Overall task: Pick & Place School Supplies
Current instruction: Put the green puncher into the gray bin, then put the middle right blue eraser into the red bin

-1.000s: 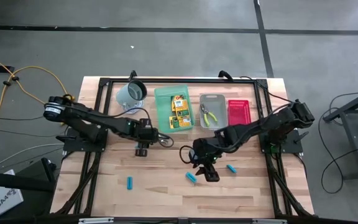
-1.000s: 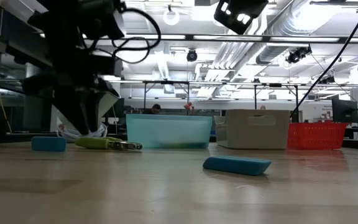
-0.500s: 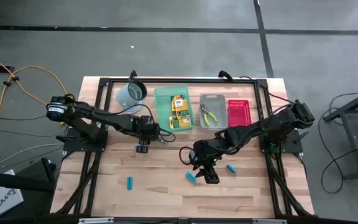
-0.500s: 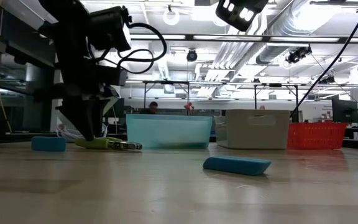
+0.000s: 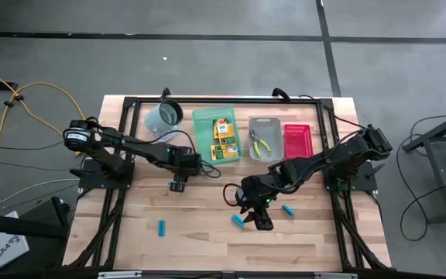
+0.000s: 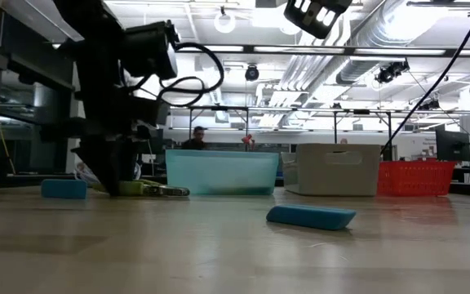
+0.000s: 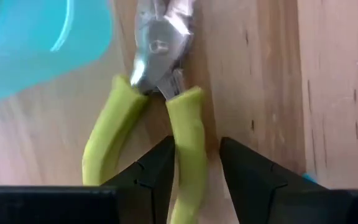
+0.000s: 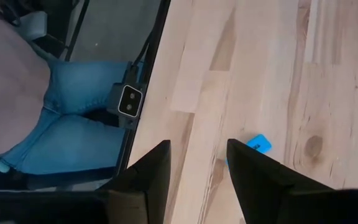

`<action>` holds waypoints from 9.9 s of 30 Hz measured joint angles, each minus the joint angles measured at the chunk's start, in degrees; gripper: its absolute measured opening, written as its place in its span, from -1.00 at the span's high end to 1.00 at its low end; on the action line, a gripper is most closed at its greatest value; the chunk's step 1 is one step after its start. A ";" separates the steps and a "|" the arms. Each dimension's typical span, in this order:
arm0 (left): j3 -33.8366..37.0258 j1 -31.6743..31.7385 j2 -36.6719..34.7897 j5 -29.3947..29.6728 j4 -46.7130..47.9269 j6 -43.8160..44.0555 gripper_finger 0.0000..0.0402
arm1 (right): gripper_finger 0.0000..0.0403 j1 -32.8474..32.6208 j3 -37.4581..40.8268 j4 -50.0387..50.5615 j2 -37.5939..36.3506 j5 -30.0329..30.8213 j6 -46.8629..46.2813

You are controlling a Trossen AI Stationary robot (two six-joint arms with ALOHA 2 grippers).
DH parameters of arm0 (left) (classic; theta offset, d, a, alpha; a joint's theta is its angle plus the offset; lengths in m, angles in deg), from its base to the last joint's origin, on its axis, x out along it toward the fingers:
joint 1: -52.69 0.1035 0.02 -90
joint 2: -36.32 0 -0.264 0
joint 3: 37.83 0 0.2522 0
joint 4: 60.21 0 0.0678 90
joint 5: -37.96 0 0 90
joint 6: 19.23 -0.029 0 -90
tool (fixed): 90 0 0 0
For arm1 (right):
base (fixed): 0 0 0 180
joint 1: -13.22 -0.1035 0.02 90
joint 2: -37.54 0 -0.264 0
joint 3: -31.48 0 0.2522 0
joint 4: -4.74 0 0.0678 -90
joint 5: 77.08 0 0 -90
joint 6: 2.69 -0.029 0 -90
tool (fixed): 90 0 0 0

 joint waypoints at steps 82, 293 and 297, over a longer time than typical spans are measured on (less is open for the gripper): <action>-1.03 -11.15 -11.05 -14.74 -52.71 0.57 0.78 | 0.26 -6.26 0.04 21.23 -5.81 21.82 -8.87; -0.98 -19.78 -5.21 -35.16 -77.00 0.07 0.29 | 0.34 44.10 23.39 5.06 -4.81 16.18 -16.24; -0.98 -19.78 -5.21 -35.16 -77.00 0.09 0.29 | 0.34 44.10 23.22 4.49 -4.83 15.81 -15.73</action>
